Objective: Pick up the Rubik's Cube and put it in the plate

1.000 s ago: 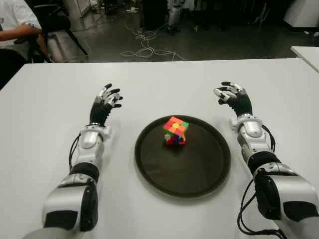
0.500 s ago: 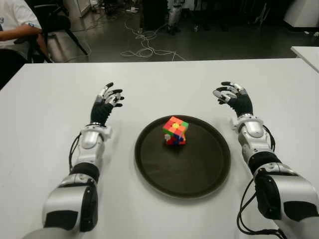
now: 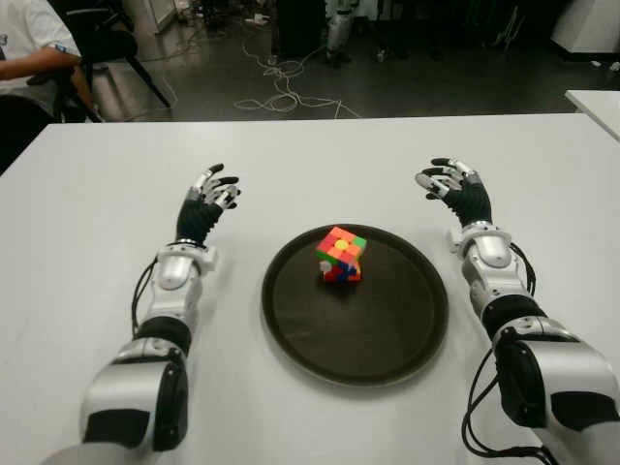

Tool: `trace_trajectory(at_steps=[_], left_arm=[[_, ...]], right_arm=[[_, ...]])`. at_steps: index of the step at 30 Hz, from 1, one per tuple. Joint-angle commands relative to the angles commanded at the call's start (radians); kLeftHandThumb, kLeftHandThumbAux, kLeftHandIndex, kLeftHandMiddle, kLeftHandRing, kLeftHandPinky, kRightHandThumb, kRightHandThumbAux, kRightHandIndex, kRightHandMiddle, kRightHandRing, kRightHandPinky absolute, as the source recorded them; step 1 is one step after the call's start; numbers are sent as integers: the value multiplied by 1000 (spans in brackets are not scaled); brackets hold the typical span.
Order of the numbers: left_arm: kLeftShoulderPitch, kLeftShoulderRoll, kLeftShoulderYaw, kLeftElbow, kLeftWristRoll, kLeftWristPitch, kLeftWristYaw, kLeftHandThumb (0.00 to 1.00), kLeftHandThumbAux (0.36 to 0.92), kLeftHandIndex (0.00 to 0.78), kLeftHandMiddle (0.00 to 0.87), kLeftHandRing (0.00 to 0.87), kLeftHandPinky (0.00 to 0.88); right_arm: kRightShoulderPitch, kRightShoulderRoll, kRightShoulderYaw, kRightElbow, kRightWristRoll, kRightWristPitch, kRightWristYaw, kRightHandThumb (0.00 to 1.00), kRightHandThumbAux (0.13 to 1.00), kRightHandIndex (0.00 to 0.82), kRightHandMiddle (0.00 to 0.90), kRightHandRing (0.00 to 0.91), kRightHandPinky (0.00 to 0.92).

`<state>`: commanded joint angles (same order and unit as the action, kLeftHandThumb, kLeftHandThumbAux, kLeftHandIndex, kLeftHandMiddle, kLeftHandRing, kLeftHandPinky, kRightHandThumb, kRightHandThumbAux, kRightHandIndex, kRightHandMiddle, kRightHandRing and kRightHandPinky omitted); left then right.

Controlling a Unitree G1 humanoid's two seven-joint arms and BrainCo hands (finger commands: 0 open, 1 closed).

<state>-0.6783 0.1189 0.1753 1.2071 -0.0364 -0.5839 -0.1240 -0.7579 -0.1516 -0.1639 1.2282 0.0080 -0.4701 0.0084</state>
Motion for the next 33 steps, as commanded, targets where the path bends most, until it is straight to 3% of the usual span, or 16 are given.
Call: trace_trajectory(at_steps=[13, 33], left_arm=[[-2, 10, -14, 7, 17, -4, 3, 124, 628, 154, 261, 255, 257], [-3, 35, -85, 25, 117, 1, 86, 129, 684, 152, 225, 229, 251]], right_arm=[[-1, -2, 20, 2, -26, 3, -40, 0, 688, 318, 383, 427, 446], [1, 1, 18, 11, -27, -11, -33, 0, 699, 315, 375, 424, 450]])
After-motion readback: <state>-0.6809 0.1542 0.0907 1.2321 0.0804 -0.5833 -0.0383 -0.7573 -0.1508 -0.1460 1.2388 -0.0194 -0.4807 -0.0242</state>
